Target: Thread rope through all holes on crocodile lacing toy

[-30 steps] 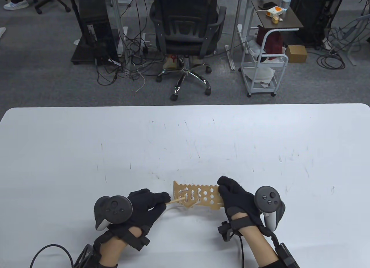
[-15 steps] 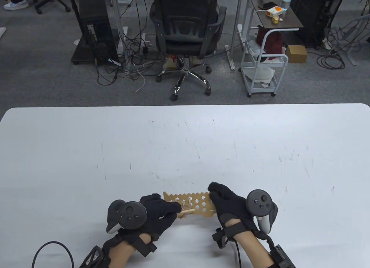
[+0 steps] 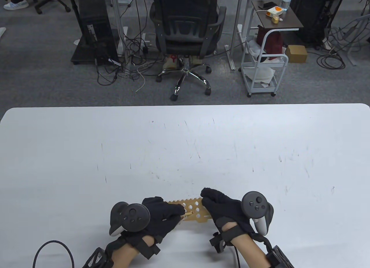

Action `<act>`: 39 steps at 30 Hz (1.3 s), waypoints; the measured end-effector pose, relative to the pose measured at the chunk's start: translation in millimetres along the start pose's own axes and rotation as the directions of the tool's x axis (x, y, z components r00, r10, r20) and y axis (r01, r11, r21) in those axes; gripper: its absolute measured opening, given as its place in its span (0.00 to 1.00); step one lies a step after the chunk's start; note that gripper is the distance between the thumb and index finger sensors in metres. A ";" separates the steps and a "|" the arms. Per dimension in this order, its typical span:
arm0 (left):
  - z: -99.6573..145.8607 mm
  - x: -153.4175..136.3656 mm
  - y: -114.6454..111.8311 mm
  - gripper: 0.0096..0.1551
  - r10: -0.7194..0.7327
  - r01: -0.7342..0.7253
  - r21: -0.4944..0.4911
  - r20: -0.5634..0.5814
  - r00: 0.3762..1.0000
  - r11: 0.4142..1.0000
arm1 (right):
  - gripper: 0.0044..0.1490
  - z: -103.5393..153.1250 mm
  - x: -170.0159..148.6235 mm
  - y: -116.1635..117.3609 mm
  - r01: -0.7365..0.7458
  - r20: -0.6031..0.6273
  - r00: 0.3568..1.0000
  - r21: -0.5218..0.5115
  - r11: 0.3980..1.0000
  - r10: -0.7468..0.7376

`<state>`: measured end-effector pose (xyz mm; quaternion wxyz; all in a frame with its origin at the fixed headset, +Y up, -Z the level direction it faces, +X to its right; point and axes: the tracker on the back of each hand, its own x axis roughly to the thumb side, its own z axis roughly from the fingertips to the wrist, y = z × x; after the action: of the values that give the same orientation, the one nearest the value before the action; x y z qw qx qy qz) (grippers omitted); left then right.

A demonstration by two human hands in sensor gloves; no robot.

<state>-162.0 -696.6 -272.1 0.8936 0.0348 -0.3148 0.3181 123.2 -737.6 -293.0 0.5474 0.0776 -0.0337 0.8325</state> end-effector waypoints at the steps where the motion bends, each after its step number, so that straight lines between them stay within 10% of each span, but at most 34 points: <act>1: -0.1 0.6 -0.9 0.22 -0.009 0.009 -0.006 0.006 1.000 1.000 | 0.27 0.1 -0.2 1.2 0.023 -0.004 1.000 0.008 1.000 -0.022; 15: 1.3 1.3 0.3 0.22 -0.096 0.097 0.027 -0.043 0.994 0.995 | 0.32 1.1 0.4 14.5 0.161 -0.021 0.987 0.130 0.978 -0.160; 28: 0.1 -8.3 -8.6 0.48 -0.117 0.106 -0.080 -0.143 0.983 0.991 | 0.34 3.2 7.2 22.5 0.197 0.014 0.978 0.238 0.951 -0.206; 39: 2.1 -2.7 -3.2 0.51 -0.195 0.196 -0.007 -0.116 0.974 0.981 | 0.31 3.4 5.8 14.5 0.176 0.002 0.984 0.122 0.977 -0.178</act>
<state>-162.9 -701.2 -271.6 0.9372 0.0491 -0.2567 0.2308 108.0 -738.7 -288.3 0.6135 0.1188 0.0204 0.7804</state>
